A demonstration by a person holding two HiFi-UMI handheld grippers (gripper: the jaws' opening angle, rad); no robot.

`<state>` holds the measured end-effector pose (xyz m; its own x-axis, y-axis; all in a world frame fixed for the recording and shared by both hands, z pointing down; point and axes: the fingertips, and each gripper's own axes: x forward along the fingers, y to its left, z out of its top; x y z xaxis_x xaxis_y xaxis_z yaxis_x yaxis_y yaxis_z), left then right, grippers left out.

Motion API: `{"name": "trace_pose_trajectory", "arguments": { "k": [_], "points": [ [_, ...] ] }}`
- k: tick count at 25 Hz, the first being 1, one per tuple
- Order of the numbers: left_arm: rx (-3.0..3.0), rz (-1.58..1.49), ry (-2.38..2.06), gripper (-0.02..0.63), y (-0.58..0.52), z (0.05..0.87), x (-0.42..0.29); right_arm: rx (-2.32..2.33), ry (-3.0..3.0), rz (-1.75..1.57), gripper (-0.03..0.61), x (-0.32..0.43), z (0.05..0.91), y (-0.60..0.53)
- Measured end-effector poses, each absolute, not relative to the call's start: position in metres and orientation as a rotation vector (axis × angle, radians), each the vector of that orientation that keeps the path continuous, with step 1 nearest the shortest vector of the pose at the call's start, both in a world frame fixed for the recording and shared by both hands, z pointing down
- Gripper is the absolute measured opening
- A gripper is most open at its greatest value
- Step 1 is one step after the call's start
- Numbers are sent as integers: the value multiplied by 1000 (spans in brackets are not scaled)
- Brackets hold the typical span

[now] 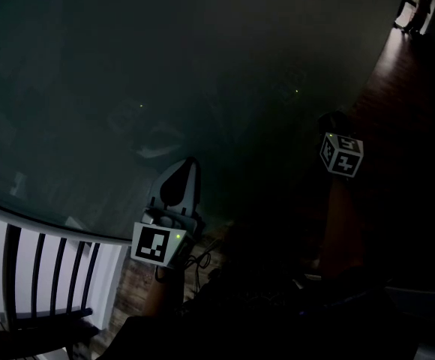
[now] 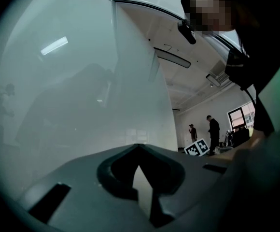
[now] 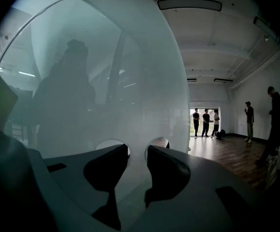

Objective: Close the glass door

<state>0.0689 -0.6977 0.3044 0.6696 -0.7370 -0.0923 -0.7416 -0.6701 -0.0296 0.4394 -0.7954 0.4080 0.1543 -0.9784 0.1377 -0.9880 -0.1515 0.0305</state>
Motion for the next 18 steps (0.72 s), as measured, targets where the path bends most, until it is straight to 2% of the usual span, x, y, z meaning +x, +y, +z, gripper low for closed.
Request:
{"name": "trace_pose_trajectory", "arguments": {
  "k": [18],
  "points": [
    [-2859, 134, 1164, 2, -625, 302, 88, 2403, -1846, 150, 127, 428, 406, -689]
  ]
}}
